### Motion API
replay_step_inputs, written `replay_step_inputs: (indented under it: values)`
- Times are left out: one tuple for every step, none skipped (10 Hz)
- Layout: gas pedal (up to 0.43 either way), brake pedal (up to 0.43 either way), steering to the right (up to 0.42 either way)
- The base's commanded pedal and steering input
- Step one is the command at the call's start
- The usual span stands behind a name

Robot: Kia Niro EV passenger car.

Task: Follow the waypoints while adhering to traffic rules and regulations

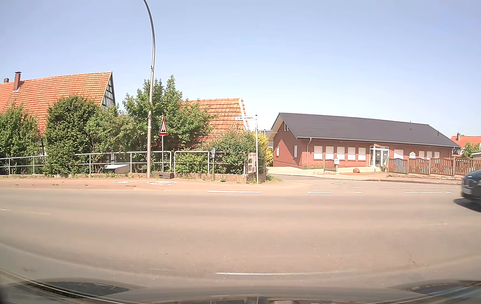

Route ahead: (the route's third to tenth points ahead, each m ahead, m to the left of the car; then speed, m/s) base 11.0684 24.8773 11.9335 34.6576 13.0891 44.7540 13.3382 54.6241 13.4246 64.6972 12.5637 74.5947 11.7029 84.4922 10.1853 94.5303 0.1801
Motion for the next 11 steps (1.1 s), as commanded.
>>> replay_step_inputs:
  values:
    - [0.0,0.22,-0.008]
    - [0.0,0.232,-0.008]
    - [0.0,0.244,-0.009]
    - [0.0,0.25,-0.009]
    - [0.0,0.25,-0.009]
    - [0.0,0.25,-0.009]
    - [0.0,0.256,-0.009]
    - [0.0,0.25,-0.009]
    - [0.0,0.256,-0.009]
    - [0.0,0.262,-0.009]
    - [0.0,0.262,-0.009]
